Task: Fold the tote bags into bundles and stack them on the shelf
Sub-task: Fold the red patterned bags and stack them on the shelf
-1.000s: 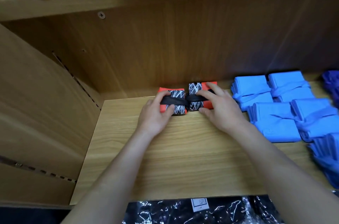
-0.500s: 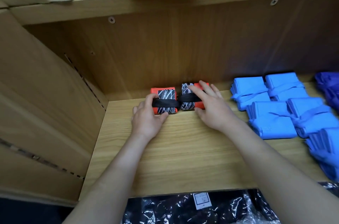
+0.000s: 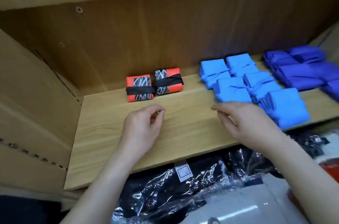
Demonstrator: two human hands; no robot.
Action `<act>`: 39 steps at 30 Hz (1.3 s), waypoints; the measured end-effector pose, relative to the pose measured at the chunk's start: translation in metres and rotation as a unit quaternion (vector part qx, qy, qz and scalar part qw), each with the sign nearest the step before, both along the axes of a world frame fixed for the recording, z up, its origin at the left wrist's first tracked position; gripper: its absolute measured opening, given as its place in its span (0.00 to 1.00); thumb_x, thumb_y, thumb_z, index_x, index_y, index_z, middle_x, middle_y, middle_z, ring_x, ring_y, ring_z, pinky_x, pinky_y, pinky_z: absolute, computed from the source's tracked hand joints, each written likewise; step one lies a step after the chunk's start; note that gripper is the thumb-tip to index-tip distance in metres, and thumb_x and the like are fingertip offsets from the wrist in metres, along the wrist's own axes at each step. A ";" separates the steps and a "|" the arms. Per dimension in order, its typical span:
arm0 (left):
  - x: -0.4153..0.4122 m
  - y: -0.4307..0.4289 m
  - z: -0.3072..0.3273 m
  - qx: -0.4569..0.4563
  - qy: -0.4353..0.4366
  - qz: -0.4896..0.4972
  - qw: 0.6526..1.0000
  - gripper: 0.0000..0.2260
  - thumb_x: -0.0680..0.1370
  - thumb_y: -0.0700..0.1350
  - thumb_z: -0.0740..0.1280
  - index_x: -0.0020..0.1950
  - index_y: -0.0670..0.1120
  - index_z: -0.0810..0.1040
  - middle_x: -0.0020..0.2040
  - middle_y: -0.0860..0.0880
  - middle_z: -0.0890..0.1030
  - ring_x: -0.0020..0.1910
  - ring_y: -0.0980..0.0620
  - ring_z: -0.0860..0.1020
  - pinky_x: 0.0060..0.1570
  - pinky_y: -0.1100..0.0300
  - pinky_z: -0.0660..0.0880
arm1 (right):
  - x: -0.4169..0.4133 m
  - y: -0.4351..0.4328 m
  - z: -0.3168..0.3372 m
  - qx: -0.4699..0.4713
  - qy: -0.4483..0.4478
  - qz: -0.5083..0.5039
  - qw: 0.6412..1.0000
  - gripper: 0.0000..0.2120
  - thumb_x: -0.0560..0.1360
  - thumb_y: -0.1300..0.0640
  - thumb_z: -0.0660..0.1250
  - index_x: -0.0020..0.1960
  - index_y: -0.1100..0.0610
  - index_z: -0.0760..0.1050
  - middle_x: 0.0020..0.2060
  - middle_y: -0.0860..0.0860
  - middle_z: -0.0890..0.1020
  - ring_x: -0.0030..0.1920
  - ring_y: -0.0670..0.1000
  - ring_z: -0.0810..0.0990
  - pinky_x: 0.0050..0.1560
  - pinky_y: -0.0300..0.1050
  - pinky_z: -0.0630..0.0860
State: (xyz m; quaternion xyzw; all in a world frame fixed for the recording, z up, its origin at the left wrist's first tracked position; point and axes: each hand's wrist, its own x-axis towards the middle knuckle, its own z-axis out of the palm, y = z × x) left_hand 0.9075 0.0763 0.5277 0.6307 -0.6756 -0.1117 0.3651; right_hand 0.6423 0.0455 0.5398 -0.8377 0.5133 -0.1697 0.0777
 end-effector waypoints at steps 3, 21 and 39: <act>-0.028 0.017 -0.008 0.009 -0.031 -0.085 0.996 0.07 0.74 0.38 0.72 0.48 0.48 0.84 0.45 0.55 0.84 0.42 0.57 0.79 0.46 0.69 0.72 | -0.045 0.033 -0.006 -0.009 0.044 -0.025 0.999 0.14 0.75 0.50 0.58 0.56 0.49 0.78 0.43 0.49 0.83 0.44 0.57 0.82 0.38 0.54 0.79; -0.361 0.102 -0.131 0.166 -0.267 -0.351 0.882 0.12 0.72 0.41 0.67 0.52 0.54 0.82 0.46 0.56 0.83 0.47 0.50 0.81 0.42 0.56 0.80 | -0.419 0.296 -0.112 0.173 -0.113 -0.502 0.840 0.16 0.77 0.53 0.66 0.65 0.48 0.76 0.56 0.47 0.82 0.56 0.51 0.80 0.55 0.48 0.76; -0.750 0.012 -0.257 0.363 -0.136 -0.443 0.808 0.09 0.77 0.40 0.65 0.50 0.49 0.84 0.43 0.54 0.84 0.46 0.53 0.81 0.46 0.62 0.73 | -0.636 0.303 -0.236 0.157 -0.301 -0.716 0.610 0.12 0.77 0.59 0.67 0.60 0.52 0.77 0.48 0.48 0.81 0.49 0.49 0.80 0.52 0.48 0.77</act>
